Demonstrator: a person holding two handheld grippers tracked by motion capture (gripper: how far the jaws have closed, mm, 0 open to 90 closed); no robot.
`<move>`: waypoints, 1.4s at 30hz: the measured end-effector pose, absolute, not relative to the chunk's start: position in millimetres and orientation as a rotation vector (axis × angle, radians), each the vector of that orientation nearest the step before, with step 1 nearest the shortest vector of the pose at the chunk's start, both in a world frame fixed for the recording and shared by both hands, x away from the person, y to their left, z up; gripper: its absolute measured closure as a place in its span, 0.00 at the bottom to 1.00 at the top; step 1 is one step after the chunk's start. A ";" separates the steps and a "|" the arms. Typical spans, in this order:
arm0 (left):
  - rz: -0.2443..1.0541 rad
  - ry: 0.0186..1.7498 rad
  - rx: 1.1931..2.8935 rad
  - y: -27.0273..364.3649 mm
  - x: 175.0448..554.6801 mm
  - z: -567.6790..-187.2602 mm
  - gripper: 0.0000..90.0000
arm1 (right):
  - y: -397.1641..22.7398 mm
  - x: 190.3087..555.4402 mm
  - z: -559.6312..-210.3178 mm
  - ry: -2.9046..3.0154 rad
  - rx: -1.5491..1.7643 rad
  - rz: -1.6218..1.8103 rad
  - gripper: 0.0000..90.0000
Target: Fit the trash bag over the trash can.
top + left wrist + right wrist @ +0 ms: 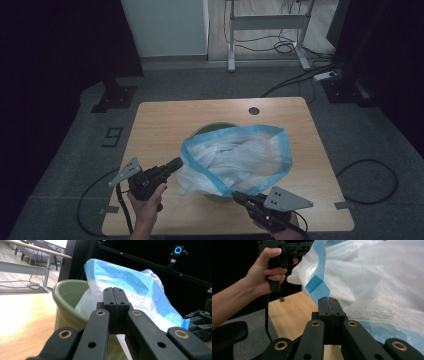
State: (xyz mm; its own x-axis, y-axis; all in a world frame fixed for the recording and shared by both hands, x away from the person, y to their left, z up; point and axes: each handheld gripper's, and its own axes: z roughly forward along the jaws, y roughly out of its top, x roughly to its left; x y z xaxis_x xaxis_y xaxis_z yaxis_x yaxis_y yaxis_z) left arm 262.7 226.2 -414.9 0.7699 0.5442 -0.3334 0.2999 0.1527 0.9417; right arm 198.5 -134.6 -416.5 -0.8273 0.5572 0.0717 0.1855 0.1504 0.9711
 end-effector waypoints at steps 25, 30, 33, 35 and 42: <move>0.153 0.831 1.471 232.9 265.8 -451.8 1.00 | -130.0 217.8 -453.4 2.216 0.853 1.665 0.96; 0.141 0.857 1.474 233.1 271.9 -458.7 1.00 | -126.4 223.0 -462.6 2.230 0.888 1.657 0.96; 0.135 0.881 1.480 233.8 276.5 -462.0 1.00 | -126.6 226.1 -467.8 2.237 0.903 1.653 0.96; 0.131 0.888 1.480 233.8 279.0 -463.4 1.00 | -127.6 228.0 -469.4 2.235 0.915 1.651 0.96; 0.144 0.840 1.467 237.0 276.5 -456.7 0.76 | -128.5 229.2 -469.1 2.230 0.919 1.640 0.96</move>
